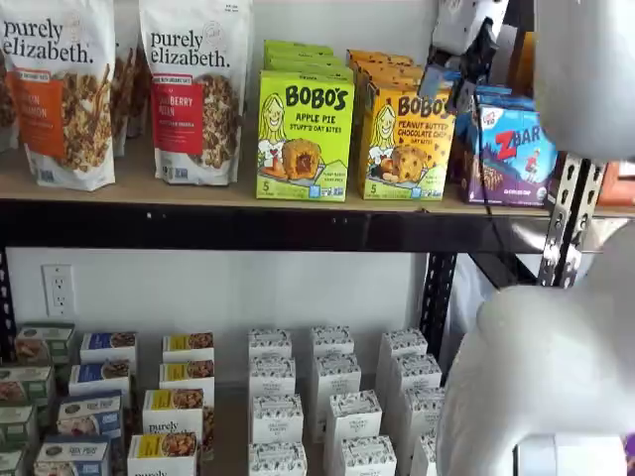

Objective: Pick up the orange box on the top shelf, the fifth box from the left

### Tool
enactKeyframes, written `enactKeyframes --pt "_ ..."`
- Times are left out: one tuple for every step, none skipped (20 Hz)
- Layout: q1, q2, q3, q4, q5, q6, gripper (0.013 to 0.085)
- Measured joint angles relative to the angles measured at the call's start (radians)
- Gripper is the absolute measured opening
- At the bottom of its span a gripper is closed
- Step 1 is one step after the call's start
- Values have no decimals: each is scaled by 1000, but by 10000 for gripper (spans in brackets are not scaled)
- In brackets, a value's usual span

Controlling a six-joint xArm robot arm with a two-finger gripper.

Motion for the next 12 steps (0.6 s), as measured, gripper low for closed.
enactKeyframes --pt "-1 6 -9 5 15 1 850" --pt "-1 11 -20 13 39 6 850" --pt "0 11 -24 17 50 10 850" --pt "2 7 -24 19 56 13 850" --pt "4 4 -23 22 59 16 850" --pt "6 -3 -20 26 61 20 850" --pt "7 -7 -18 28 61 23 850" --pt "8 -12 -13 32 58 25 850" --pt "7 -24 0 38 44 27 850" --pt "7 -40 19 48 18 28 850" --pt "5 -55 38 59 -9 29 850" --pt "4 -71 59 70 -39 30 850"
